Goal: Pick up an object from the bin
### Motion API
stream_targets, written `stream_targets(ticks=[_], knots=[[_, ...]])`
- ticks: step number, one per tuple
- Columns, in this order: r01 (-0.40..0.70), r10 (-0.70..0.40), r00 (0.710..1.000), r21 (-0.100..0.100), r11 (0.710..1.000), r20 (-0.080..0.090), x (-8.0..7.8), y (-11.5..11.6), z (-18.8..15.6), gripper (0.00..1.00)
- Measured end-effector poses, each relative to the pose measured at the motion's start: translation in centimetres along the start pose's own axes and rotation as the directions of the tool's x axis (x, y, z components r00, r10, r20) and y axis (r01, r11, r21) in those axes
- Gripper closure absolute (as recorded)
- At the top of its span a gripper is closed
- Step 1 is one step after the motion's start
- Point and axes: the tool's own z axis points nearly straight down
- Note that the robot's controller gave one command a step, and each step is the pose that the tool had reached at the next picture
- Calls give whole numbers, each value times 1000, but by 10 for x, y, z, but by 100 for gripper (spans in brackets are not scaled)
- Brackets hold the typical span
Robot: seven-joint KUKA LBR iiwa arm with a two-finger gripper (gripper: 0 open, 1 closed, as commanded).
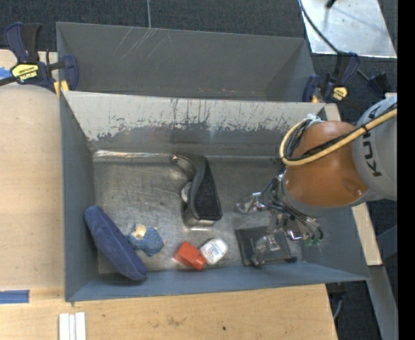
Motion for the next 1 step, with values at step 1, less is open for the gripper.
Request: stream_targets(ticks=[1], knots=[[4,-4,1000,0,1000,3,-1,1,-2,100]])
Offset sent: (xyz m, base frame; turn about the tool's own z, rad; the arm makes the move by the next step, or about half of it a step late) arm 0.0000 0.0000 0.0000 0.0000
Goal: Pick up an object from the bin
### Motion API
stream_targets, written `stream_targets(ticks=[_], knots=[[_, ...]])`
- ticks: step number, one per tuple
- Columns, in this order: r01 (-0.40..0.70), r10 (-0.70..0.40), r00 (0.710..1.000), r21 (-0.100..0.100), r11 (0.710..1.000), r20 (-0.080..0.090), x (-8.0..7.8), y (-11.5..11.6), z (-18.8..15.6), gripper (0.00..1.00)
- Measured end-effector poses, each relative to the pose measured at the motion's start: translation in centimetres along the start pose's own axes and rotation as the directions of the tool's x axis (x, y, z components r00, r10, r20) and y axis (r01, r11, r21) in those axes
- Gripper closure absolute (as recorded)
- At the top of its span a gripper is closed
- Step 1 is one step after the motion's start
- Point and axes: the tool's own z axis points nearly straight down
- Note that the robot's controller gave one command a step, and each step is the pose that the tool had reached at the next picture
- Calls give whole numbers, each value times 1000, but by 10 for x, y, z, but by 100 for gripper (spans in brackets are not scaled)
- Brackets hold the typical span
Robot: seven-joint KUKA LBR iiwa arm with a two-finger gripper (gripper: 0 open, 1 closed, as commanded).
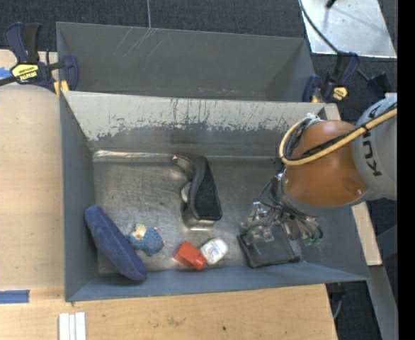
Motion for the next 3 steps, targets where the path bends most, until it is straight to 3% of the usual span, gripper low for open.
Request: stream_targets(ticks=[1,2,3], knots=[[243,-243,970,2,970,9,-7,64,-114,100],[239,-239,971,0,971,3,-5,62,-111,0],[187,-187,982,0,982,-5,-4,-18,-8,0]])
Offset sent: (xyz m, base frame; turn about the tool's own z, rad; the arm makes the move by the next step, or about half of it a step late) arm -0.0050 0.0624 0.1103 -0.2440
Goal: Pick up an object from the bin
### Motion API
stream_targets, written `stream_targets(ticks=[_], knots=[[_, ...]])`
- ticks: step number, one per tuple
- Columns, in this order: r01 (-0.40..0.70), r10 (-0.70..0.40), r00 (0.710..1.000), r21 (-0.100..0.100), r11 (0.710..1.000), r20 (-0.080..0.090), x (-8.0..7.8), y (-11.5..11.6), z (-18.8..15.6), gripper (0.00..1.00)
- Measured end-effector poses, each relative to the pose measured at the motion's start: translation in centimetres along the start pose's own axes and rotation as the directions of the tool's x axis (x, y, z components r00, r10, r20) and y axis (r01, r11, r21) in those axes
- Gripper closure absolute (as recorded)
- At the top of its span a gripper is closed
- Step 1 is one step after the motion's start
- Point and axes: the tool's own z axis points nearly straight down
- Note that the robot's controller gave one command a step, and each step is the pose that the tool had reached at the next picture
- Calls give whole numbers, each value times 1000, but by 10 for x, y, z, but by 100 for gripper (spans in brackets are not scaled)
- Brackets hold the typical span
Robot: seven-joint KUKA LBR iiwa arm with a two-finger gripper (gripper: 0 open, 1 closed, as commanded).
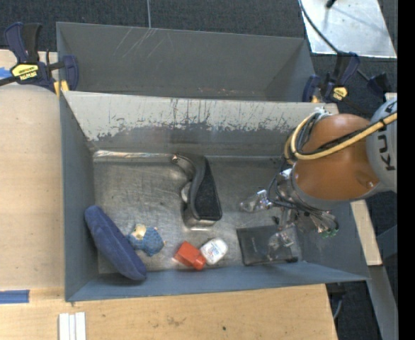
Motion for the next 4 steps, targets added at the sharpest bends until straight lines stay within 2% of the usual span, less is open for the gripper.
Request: stream_targets(ticks=[1,2,3,4], knots=[[338,-338,941,4,941,9,-23,24,-22,0],[556,-556,831,7,831,10,-5,13,21,0],[556,-556,831,13,831,15,-7,13,18,100],[565,-565,825,7,825,7,-7,16,-10,100]])
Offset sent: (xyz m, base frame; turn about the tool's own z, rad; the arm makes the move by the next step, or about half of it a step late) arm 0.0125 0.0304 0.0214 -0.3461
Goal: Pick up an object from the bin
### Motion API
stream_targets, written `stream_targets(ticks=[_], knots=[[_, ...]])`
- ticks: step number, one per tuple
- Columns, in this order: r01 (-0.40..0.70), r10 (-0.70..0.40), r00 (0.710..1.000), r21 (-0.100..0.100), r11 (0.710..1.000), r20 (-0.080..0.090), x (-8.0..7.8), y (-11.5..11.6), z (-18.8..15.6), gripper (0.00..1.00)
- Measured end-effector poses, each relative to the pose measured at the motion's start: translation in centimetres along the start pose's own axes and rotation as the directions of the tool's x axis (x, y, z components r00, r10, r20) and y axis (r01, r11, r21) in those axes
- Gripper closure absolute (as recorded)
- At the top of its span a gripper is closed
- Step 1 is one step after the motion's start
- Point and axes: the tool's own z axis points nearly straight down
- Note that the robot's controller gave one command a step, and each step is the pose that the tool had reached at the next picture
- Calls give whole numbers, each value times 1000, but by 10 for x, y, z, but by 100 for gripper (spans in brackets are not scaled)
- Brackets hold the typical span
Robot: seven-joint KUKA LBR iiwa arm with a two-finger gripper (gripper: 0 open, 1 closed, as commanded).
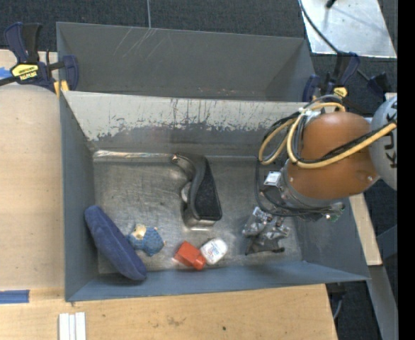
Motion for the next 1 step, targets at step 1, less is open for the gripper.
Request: stream_targets(ticks=[1], knots=[[-8,8,1000,5,1000,3,-1,-5,-115,100]])
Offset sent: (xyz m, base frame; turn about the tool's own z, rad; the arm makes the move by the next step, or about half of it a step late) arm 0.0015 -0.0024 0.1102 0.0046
